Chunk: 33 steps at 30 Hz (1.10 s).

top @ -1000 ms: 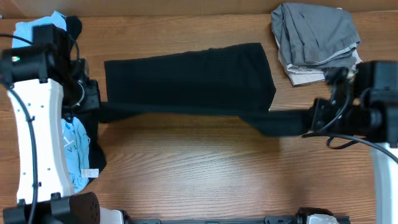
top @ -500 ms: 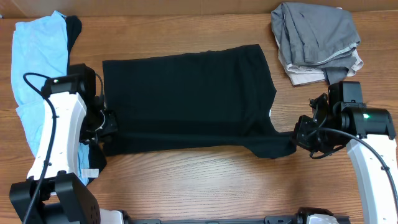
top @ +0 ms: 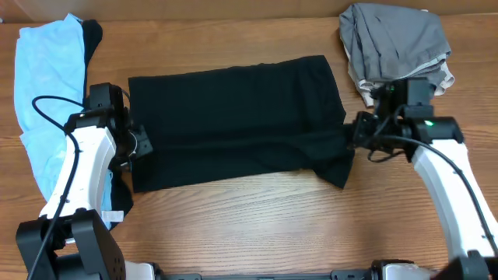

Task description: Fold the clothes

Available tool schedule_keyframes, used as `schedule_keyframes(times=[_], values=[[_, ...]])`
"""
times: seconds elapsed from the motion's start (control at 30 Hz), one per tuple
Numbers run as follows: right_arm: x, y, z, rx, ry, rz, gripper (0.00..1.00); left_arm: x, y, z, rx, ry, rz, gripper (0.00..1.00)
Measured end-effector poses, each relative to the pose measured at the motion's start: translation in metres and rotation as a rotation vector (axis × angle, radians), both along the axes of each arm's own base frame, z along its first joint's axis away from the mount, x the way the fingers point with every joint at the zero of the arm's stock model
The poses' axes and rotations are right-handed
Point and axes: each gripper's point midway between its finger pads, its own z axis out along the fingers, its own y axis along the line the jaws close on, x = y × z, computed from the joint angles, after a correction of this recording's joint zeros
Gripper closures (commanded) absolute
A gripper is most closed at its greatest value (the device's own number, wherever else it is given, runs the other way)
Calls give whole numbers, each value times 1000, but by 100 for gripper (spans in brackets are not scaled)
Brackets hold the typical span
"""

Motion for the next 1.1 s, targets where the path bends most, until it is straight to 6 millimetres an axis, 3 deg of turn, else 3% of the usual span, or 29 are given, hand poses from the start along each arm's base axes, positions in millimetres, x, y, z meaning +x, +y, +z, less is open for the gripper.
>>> schedule_keyframes(times=[0.27,0.7,0.73,0.8,0.9,1.0,1.1], values=[[40,7,-47,-3,-1,17,96,29,8,3,37,-127,9,96],[73,9,-67,-20,-84,60,96,42,18,-12,92,-201,23,96],[73,10,-68,-21,-84,64,86,42,18,-14,92,-198,24,93],[73,11,-68,-21,-84,70,61,43,18,-20,92,-188,23,68],[72,14,-68,-27,-87,82,44,41,19,-32,92,-152,28,43],[69,15,-69,-32,-75,96,39,38,19,-41,91,-124,31,28],[58,14,-68,-37,-13,105,39,31,19,-42,91,-87,21,19]])
